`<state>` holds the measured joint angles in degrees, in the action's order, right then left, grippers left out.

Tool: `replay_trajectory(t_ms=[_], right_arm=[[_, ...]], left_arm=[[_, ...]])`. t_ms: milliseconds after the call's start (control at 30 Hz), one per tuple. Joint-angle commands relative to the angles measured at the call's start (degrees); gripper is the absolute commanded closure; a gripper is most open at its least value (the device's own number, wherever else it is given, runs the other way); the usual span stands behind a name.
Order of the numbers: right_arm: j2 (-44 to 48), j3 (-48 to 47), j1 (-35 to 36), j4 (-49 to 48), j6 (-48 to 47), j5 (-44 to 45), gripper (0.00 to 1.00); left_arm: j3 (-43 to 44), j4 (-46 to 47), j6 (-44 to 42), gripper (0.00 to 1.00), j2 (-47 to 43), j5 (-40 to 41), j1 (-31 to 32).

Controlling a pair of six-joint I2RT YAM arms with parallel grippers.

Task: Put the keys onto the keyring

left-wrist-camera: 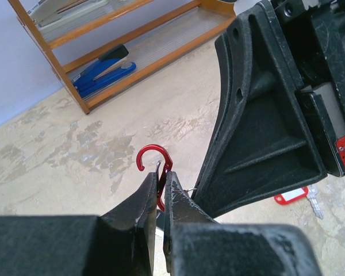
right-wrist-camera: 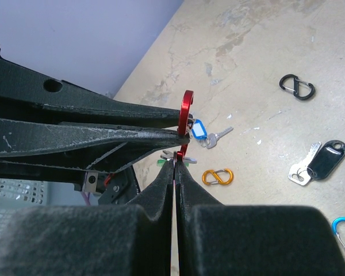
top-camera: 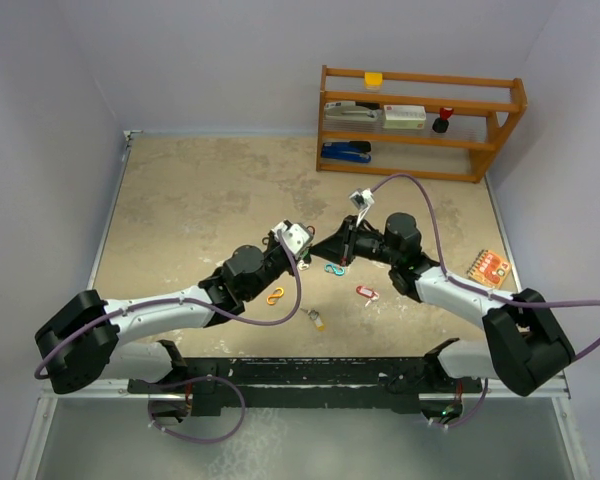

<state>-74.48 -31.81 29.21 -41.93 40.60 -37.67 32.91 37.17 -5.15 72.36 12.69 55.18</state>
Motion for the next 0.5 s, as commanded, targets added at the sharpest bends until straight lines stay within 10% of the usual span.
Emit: replay_trajectory(t_ms=[0,467], right_arm=[[1.35,-2.64,-0.82,-1.98,1.00,-0.70,1.00],[-0.10,-3.17,-1.44,-2.28,2.73,-2.21,1.00]], left_arm=[[-1.01,3.43,-3.13,1.00,-1.12,-2.28,0.72],[-2.27,6.25,-5.81,1.00,-0.82,-3.20,0.95]])
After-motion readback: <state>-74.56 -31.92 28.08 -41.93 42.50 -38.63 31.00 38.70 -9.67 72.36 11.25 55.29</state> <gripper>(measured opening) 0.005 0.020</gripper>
